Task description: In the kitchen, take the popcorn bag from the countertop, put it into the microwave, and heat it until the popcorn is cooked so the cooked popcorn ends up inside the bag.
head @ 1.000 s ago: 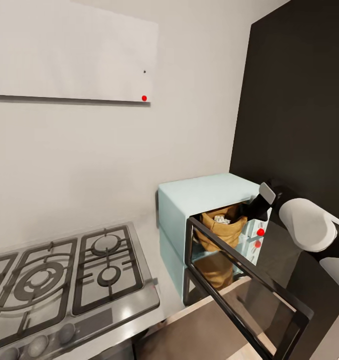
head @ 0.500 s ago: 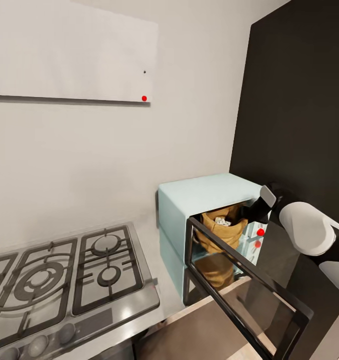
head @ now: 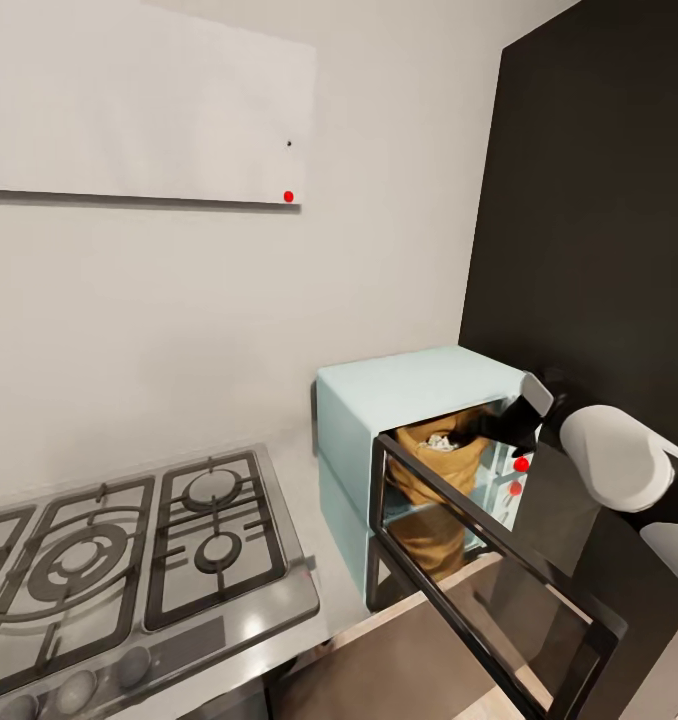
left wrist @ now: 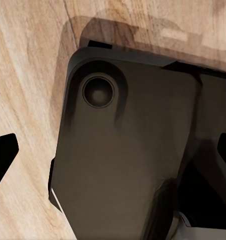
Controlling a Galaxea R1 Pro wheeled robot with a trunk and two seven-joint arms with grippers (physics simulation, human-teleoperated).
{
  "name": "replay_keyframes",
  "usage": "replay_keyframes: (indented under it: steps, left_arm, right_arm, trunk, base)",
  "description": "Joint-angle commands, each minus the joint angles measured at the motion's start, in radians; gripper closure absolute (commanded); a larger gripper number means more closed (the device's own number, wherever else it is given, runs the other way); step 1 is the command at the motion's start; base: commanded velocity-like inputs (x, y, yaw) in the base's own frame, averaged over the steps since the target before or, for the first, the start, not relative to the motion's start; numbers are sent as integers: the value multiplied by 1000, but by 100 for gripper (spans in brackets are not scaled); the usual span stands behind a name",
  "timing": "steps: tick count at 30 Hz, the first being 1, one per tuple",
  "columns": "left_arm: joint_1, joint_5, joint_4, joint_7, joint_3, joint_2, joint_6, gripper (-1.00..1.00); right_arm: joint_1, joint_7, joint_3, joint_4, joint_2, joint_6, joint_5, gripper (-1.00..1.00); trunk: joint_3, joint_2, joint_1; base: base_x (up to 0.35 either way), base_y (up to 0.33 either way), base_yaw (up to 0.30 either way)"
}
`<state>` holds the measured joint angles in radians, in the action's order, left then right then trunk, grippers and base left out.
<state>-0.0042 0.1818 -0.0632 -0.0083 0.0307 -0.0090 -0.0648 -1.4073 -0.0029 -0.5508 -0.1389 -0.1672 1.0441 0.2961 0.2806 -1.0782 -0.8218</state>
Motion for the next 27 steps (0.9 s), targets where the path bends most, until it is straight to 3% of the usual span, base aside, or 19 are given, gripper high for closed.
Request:
replay_keyframes:
  steps: [1,4,10,15,17,21,27]
  left_arm:
    - [0,5,0,-1,3,0,-3,-100]
    - [0,5,0,-1,3,0,-3,-100]
    - [0,5,0,-1,3,0,-3,-100]
    - [0,5,0,-1,3,0,-3,-100]
    - [0,5,0,-1,3,0,-3,-100]
    - [0,5,0,-1,3,0,-3,-100]
    - [0,5,0,-1,3,0,-3,-100]
  right_arm:
    - [-1,12,-12,-5,-1,3,-6,-100]
    - [-1,70,-18,-12,-8,3,-42,-100]
    - [-1,237,-10,-18,-11,3,-49,-100]
    - [-1,259,-5,-19,-13,3,-51,-100]
    - [-1,269,-9,-19,-47,3,-51,-100]
    - [-1,278,-12,-19,-85,3,-51,-100]
    - [-1,279,-10,-21,-92,3,-51,-100]
  trunk:
    - [1,-1,0]
    - [1,-1,0]
    - [1,-1,0]
    - [1,-1,0]
    - [1,-1,0]
    - [1,-1,0]
    - [1,-1,0]
  base:
    - [0,0,0]
    - [0,0,0]
    - [0,0,0]
    - [0,0,0]
    - [0,0,0]
    - [0,0,0]
    - [0,0,0]
